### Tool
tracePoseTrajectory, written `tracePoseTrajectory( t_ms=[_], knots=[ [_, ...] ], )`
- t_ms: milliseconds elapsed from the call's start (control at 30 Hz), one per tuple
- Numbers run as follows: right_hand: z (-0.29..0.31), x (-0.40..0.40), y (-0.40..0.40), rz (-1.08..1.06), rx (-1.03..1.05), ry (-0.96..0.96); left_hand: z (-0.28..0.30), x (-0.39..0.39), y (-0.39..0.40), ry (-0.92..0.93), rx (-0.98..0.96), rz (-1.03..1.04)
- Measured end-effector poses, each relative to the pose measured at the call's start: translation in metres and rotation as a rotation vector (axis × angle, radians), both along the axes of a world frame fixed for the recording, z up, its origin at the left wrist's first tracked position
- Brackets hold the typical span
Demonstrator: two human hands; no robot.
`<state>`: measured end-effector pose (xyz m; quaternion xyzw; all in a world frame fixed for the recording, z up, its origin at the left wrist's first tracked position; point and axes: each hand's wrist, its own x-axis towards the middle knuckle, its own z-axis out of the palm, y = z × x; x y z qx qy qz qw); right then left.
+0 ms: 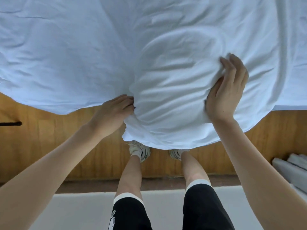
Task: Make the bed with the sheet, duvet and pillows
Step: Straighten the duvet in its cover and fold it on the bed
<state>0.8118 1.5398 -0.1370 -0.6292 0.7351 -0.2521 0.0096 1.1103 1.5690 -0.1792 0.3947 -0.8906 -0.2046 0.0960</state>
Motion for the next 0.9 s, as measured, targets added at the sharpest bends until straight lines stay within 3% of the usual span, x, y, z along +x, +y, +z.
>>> tracePoseTrajectory(
  t_ms=[300, 400, 500, 633, 767, 900],
  knots=[
    [0.019, -0.011, -0.008, 0.029, 0.055, -0.041, 0.072, -0.050, 0.200, 0.365, 0.342, 0.680],
    [0.017, -0.006, -0.008, 0.114, 0.066, -0.034, 0.078, -0.046, 0.234, 0.177, 0.489, 0.854],
    [0.009, 0.002, -0.002, 0.179, 0.106, -0.021, 0.050, -0.036, 0.225, -0.004, 0.574, 0.731],
    [0.001, 0.003, 0.005, 0.221, 0.098, -0.016, 0.028, -0.015, 0.188, -0.083, 0.442, 0.782],
    [-0.003, -0.007, 0.013, 0.249, 0.076, -0.028, 0.036, -0.013, 0.139, 0.052, 0.065, 0.804],
    [-0.007, -0.030, 0.025, 0.239, 0.090, -0.031, 0.046, -0.049, 0.067, 0.162, -0.067, 0.690]
  ],
)
